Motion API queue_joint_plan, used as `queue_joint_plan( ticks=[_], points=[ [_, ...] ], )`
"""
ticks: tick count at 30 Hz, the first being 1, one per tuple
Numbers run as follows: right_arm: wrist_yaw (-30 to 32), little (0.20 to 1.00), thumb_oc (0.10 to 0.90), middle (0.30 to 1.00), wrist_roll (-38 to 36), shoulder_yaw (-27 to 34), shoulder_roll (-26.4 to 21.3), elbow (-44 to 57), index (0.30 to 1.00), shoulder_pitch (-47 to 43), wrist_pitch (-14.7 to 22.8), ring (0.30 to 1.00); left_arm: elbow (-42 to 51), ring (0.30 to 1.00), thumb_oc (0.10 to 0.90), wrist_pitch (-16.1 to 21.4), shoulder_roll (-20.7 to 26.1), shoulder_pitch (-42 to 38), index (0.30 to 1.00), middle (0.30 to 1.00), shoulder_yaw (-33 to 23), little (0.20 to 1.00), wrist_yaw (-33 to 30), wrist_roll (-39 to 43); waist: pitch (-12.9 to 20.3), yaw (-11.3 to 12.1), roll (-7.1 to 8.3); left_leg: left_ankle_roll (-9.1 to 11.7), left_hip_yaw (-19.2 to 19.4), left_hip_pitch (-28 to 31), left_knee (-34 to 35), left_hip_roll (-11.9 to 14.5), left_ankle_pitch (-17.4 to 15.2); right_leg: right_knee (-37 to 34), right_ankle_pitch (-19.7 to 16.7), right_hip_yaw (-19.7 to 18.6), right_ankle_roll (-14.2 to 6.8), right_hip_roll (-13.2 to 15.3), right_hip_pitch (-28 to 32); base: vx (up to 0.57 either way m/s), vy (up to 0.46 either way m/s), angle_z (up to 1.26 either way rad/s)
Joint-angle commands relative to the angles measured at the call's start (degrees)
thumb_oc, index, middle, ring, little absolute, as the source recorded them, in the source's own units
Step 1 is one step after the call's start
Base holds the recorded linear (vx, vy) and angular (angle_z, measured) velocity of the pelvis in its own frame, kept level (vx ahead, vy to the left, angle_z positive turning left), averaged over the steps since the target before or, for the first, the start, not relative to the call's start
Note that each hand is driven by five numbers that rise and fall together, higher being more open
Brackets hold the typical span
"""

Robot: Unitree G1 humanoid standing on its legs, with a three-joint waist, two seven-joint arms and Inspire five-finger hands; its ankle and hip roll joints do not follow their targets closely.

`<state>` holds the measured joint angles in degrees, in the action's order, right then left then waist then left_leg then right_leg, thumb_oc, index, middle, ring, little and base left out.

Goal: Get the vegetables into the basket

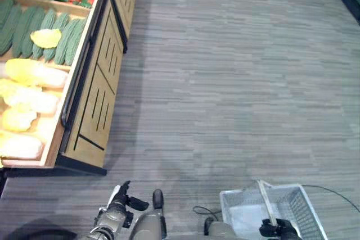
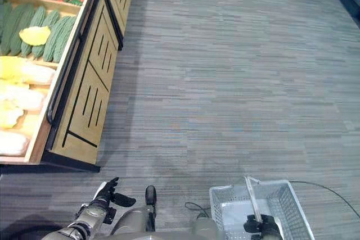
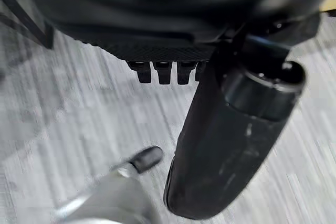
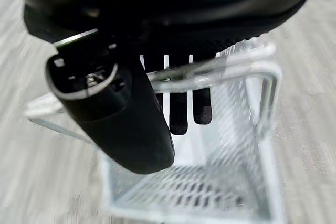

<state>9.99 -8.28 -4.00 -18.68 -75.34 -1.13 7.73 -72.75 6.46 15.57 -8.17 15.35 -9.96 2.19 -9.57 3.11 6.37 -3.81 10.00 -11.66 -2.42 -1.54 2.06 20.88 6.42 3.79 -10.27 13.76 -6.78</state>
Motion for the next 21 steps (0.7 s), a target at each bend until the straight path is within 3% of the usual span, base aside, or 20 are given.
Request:
queue_joint_plan(
  ticks=[1, 3, 5, 8, 10, 14, 17, 19, 21],
  points=[
    [1.9, 0.3, 0.4, 0.3, 0.8, 0.2, -4.5, 3.1, 0.3, 0.3, 1.9, 0.3, 2.1, 1.0, 0.9, 0.4, 0.3, 2.1, 1.0, 1.0, -1.5, 1.0, -0.7, -1.2, -0.8, 0.3, -0.54, 3.2, -1.1, -3.7, -5.3, 3.5, -1.9, -5.8, -23.3, -0.6, -1.6, 2.9, 4.6, 0.17, 0.199, -0.05],
    [2.1, 0.3, 0.4, 0.3, 0.8, -0.3, -4.2, 3.1, 0.3, -0.3, 1.9, 0.3, 2.2, 1.0, 0.9, 0.2, 0.4, 1.7, 1.0, 1.0, -1.4, 1.0, -0.7, -0.9, -1.2, 0.2, -0.84, 2.7, -1.5, -1.6, -3.7, 3.1, -2.3, -3.1, -22.9, 0.2, -1.1, 1.9, 2.4, 0.18, 0.156, 0.03],
    [2.1, 0.3, 0.4, 0.3, 0.8, -0.9, -3.7, 2.8, 0.3, -0.8, 2.2, 0.3, 1.5, 1.0, 0.9, 0.3, 0.5, 1.6, 1.0, 1.0, -1.8, 1.0, -0.8, -0.4, -1.9, -0.8, -1.77, 2.7, -2.1, 1.8, -1.1, 3.3, -2.3, -3.2, -17.0, 1.3, 0.5, -1.6, -2.2, 0.25, 0.084, 0.18],
    [2.1, 0.3, 0.4, 0.3, 0.5, -1.5, -3.5, 2.9, 0.3, -1.3, 2.5, 0.3, 0.8, 1.0, 0.9, 0.3, 0.5, 1.5, 1.0, 1.0, -1.8, 1.0, -0.8, -0.4, -3.2, -1.8, -2.54, 3.0, -3.5, 4.5, -0.4, 3.6, -2.9, -5.6, -12.9, 1.3, 1.1, -4.1, -6.3, 0.2, 0.0, 0.33],
    [2.2, 0.3, 0.4, 0.3, 0.4, -1.7, -3.5, 2.8, 0.3, -1.5, 2.5, 0.3, 0.6, 1.0, 0.9, 0.3, 0.4, 1.5, 1.0, 1.0, -1.8, 1.0, -0.8, -0.5, -3.9, -2.4, -2.56, 3.2, -4.2, 5.9, -0.4, 3.3, -3.6, -7.2, -12.5, 1.1, 1.0, -4.7, -7.2, 0.21, -0.058, 0.59],
    [2.1, 0.3, 0.4, 0.3, 0.8, -2.3, -3.6, 3.2, 0.3, -1.2, 2.6, 0.3, -1.0, 1.0, 0.9, 0.4, -0.4, 1.5, 1.0, 1.0, -1.7, 1.0, -0.5, -1.3, -5.4, -5.7, -2.78, 4.7, -9.3, 11.4, -1.4, 2.0, -7.1, -18.1, -16.7, -4.4, -0.5, -5.8, -12.9, 0.39, -0.159, 0.59],
    [1.7, 0.3, 0.4, 0.3, 1.5, -2.0, -3.9, 2.9, 0.3, -0.6, 2.5, 0.3, -1.9, 1.0, 0.9, 0.5, -1.2, 2.8, 1.0, 1.0, -2.2, 1.0, -0.3, -1.4, -4.6, -6.3, -3.09, 5.9, -12.6, 15.0, -2.3, 2.3, -8.7, -18.2, -17.8, -4.3, -0.2, -5.9, -12.0, 0.4, -0.272, 0.99],
    [1.2, 0.3, 0.4, 0.3, 1.9, -2.6, -4.6, 3.2, 0.3, -0.6, 2.6, 0.3, -2.6, 1.0, 0.9, 0.4, -1.8, 3.5, 1.0, 1.0, -2.8, 1.0, -0.3, -1.0, -3.3, -6.2, -3.51, 7.4, -13.8, 15.8, -3.4, 4.0, -7.2, -17.0, -17.1, -3.1, 1.2, -7.1, -10.6, 0.32, -0.373, 0.82],
    [0.8, 0.3, 0.4, 0.3, 1.8, -3.1, -5.9, 3.5, 0.3, -0.5, 3.1, 0.3, -2.6, 1.0, 0.9, 0.5, -2.7, 4.6, 1.0, 1.0, -3.5, 1.0, -0.5, 0.0, -2.1, -6.0, -4.74, 9.6, -16.6, 15.8, -4.4, 7.1, -2.1, -14.2, -13.2, -0.6, 3.5, -9.5, -9.8, 0.4, -0.573, 0.48]
  ],
)
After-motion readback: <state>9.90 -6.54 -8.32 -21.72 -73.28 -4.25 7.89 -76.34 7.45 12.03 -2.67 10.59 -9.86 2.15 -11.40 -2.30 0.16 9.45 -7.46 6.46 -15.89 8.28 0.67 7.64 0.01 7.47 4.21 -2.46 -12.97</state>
